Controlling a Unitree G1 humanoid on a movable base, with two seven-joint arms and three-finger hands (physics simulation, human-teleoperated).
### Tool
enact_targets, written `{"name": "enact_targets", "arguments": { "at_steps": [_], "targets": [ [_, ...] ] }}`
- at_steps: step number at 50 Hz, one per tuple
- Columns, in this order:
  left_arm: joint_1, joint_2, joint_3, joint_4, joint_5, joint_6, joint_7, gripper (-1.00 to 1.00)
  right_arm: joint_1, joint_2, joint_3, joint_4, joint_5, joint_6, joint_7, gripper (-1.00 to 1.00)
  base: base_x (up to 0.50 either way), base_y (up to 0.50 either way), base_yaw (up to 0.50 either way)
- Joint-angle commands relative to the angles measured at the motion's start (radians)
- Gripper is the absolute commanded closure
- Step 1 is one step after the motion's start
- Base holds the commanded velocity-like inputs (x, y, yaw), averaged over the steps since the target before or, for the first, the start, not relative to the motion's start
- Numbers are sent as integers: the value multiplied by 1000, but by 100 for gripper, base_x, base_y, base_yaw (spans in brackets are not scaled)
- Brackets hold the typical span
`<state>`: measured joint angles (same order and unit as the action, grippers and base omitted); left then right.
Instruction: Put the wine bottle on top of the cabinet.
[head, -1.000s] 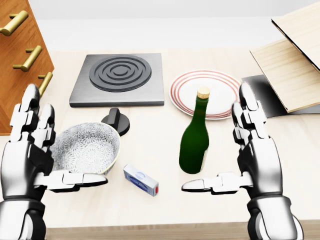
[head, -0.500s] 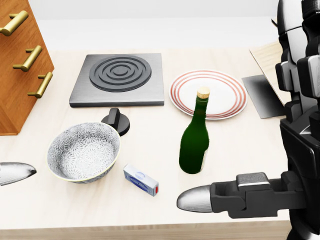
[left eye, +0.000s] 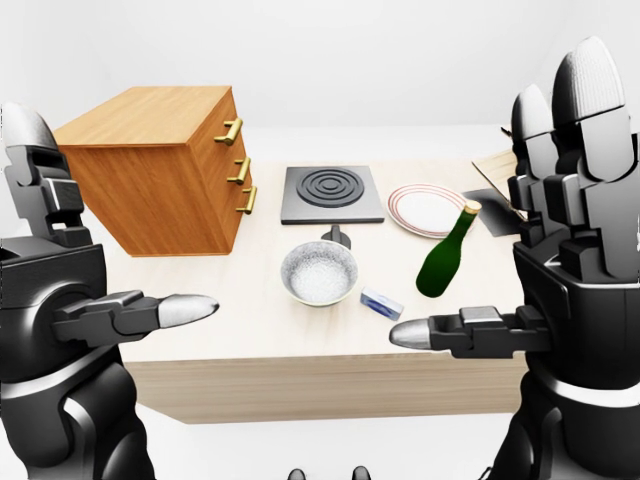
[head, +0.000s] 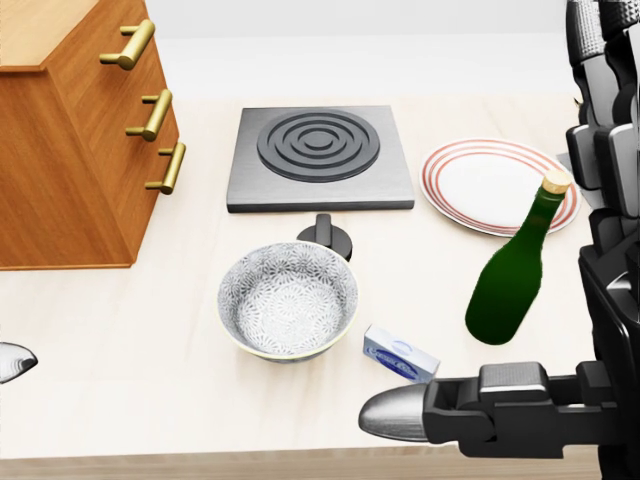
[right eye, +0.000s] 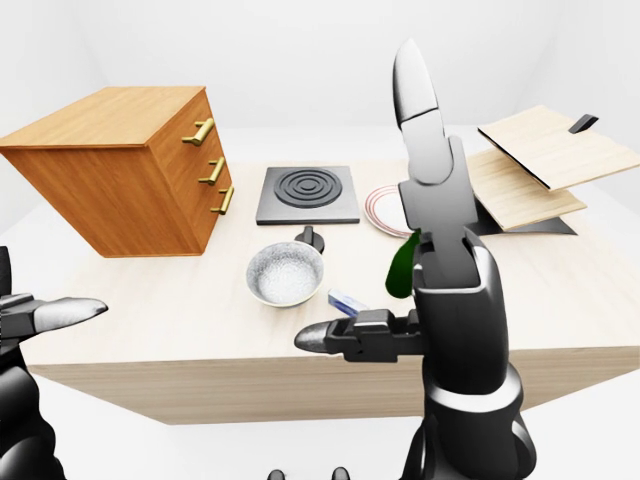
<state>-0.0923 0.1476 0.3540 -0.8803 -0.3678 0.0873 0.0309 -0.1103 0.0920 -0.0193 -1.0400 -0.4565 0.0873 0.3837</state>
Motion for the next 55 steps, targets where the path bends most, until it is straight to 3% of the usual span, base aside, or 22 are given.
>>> {"name": "enact_targets", "arguments": {
  "at_steps": [1, 9, 41, 50, 55],
  "targets": [
    [9, -10, -12, 5, 12, 0, -9, -100, 18, -47, -12, -7, 82, 0, -67, -98, 0, 0, 0],
    [8, -14, -21, 12, 23, 0, -12, -100, 35, -66, -25, -7, 135, 0, -85, -98, 4, 0, 0],
    [24, -21, -15, 2, 23, 0, -24, -100, 56, -86, -44, -7, 182, 0, -110, -98, 45, 0, 0],
    [38, -28, -13, 4, 23, 0, -32, -100, 111, -46, -85, -7, 182, 0, -63, -98, 0, 0, 0],
    [41, -28, -12, 13, 24, 0, -38, -100, 192, 14, -165, -7, 199, 0, -11, -98, 0, 0, 0]
  ]
}}
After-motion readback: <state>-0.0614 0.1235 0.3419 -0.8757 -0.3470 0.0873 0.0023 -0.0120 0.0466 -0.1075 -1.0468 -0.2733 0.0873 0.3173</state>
